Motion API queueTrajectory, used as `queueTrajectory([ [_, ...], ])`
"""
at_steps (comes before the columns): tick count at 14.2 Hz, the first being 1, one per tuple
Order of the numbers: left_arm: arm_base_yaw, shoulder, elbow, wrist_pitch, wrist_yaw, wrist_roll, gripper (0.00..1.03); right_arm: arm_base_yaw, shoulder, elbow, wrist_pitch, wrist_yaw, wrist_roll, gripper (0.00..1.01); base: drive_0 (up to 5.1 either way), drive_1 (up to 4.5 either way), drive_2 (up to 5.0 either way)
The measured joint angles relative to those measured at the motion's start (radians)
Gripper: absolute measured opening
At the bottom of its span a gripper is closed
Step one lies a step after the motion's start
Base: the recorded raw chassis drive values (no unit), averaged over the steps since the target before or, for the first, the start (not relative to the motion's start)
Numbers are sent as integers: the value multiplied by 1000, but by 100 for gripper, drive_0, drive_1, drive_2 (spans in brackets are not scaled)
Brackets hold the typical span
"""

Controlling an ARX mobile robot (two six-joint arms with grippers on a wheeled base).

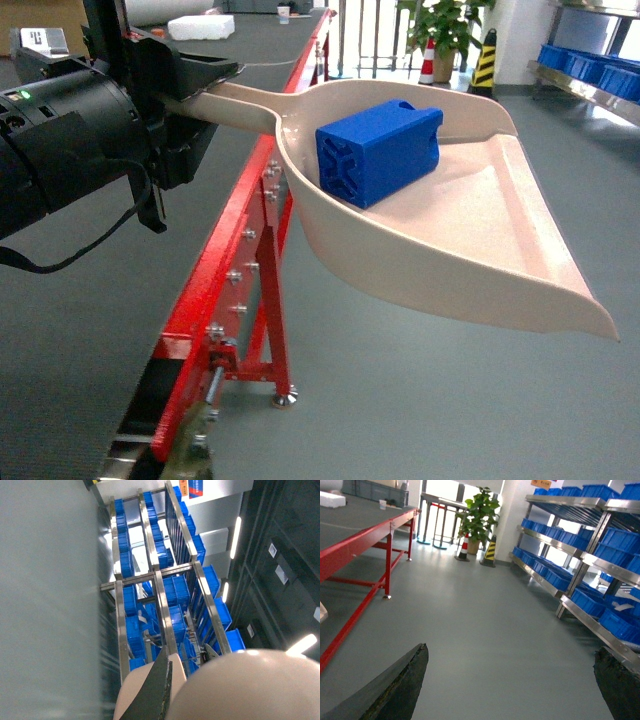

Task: Place part in tray to right shelf

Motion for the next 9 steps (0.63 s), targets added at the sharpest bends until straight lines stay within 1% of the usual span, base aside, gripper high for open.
queueTrajectory([
  [6,0,0,0,-5,-3,2,14,0,1,0,-3,0,0,98,486,-339,-144],
  [8,-11,0,0,-1,6,0,14,0,-5,0,-2,2,0,98,455,-285,-285],
  [9,-10,0,0,-2,6,0,14,1,-4,0,-2,-2,0,98,353,-184,-500],
])
